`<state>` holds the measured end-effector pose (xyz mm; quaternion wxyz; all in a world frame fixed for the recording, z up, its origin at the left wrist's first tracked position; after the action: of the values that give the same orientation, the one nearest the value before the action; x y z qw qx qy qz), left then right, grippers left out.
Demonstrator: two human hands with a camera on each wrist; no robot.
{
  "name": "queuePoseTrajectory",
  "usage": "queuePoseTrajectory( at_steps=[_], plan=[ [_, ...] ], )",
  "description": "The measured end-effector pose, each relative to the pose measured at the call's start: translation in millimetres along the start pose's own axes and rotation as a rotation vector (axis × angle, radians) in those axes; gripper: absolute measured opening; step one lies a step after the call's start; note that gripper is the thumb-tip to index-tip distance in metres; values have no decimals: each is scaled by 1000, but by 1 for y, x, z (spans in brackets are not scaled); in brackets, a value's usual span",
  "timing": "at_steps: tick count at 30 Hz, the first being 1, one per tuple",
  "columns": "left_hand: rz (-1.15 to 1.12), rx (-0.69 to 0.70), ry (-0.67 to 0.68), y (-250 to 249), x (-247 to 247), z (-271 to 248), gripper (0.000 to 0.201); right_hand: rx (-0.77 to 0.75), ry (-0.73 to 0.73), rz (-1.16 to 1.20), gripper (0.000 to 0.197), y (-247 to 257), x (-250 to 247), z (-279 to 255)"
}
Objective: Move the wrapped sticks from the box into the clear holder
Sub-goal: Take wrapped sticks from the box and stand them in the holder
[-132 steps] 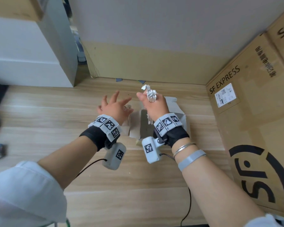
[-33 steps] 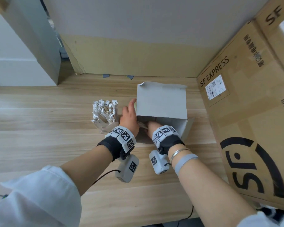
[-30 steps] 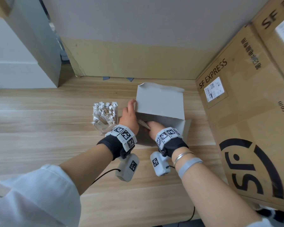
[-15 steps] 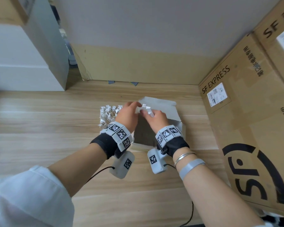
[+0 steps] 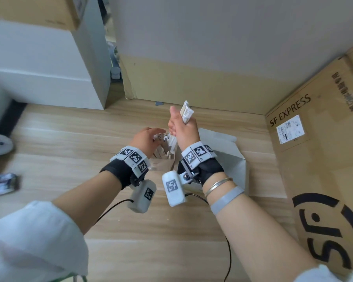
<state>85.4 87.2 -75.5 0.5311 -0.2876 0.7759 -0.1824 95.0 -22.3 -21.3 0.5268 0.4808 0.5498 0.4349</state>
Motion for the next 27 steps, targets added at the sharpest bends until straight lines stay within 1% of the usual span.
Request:
queuePoseTrajectory(
  at_steps=[3, 5, 7, 9, 10, 11, 13, 14, 15, 16, 18, 19, 20, 21, 22, 24, 25, 26, 27],
  plan=[
    [-23, -17, -11, 2, -2, -1, 39, 73, 2, -83, 49, -16, 5, -4],
    [-56, -42, -18, 6, -4, -2, 42, 103, 8, -181, 38, -22, 5, -8],
    [-69, -63, -3, 9, -3, -2, 45, 122, 59, -413, 22, -29, 3, -11],
    [-72, -75, 28, 11, -1, -1, 45, 179, 142, -644, 26, -44, 0, -16],
    [-75, -79, 40, 12, 0, 0, 44, 164, 155, -715, 28, -47, -2, -16],
    [-75, -80, 47, 12, 0, 1, 44, 104, 145, -759, 28, -44, -3, -15],
    [-67, -77, 58, 12, 1, 2, 43, -39, 73, -749, 25, -31, -5, -11],
    [-63, -74, 58, 12, 2, 2, 42, -76, 59, -730, 25, -27, -6, -10],
    [-63, -73, 58, 11, 2, 2, 42, -83, 87, -742, 28, -29, -3, -9],
    [-71, -76, 63, 11, 2, 2, 41, -61, 152, -791, 32, -34, 1, -10],
    [-94, -87, 84, 11, 4, 3, 38, 13, 313, -967, 37, -52, 9, -16],
    [-95, -94, 97, 11, 5, 3, 37, 30, 374, -1043, 37, -59, 12, -19],
    [-83, -100, 104, 12, 6, 4, 37, 26, 404, -1074, 37, -62, 14, -20],
    [-65, -107, 105, 13, 6, 4, 38, 6, 406, -1053, 35, -60, 16, -20],
    [-47, -117, 107, 15, 6, 4, 40, -14, 368, -979, 32, -55, 15, -19],
    [-30, -143, 122, 18, 8, 4, 46, -11, 202, -760, 27, -41, 0, -14],
    [-32, -162, 134, 21, 10, 4, 49, 17, 140, -700, 25, -39, -8, -12],
    [-43, -186, 146, 23, 11, 3, 51, 66, 122, -705, 26, -41, -13, -12],
    [-65, -212, 159, 26, 13, 2, 54, 126, 146, -749, 29, -45, -15, -13]
  ],
)
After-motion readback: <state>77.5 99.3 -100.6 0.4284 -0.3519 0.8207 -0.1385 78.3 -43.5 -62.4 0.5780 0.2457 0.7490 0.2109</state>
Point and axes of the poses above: each hand's wrist, its own z-axis towards the middle knuckle, its own x-axis out of the palm, y = z × x, the point moved 10 cm from there along z, towards the middle knuckle, and after that the axes turned 7 degrees about -x, right-handed, at the moved point
